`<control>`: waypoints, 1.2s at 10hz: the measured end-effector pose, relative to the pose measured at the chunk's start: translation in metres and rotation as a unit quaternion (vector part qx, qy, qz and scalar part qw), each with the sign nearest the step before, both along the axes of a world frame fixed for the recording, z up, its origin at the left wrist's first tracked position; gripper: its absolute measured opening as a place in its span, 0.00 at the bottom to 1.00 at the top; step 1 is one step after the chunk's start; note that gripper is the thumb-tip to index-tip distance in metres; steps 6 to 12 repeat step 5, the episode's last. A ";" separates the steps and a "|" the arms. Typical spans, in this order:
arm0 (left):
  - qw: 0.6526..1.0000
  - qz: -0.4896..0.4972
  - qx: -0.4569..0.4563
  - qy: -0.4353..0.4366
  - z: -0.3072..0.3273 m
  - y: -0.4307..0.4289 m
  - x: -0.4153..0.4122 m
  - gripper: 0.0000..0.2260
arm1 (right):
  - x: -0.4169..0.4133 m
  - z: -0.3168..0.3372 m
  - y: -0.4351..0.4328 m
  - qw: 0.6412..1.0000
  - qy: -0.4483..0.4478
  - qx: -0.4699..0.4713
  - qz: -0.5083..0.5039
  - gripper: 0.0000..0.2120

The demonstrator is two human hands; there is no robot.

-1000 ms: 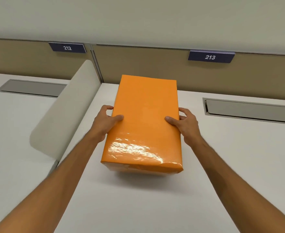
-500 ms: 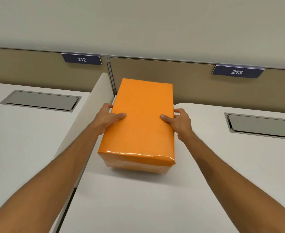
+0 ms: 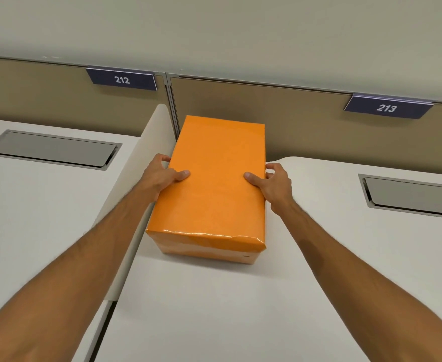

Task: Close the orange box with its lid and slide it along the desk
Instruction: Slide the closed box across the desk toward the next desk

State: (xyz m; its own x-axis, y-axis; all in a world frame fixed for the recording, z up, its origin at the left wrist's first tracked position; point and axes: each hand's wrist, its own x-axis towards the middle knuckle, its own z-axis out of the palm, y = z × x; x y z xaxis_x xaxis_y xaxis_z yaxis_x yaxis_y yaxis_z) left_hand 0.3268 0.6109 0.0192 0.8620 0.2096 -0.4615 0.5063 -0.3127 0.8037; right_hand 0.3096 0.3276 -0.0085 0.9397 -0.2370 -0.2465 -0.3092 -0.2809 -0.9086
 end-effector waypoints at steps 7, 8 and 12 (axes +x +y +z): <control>0.928 -0.118 0.310 -0.169 0.025 -0.045 -0.042 0.30 | -0.025 0.025 -0.027 0.973 -0.077 -0.201 0.086 0.28; 0.928 -0.118 0.310 -0.169 0.025 -0.045 -0.042 0.30 | -0.025 0.025 -0.027 0.973 -0.077 -0.201 0.086 0.28; 0.928 -0.118 0.310 -0.169 0.025 -0.045 -0.042 0.30 | -0.025 0.025 -0.027 0.973 -0.077 -0.201 0.086 0.28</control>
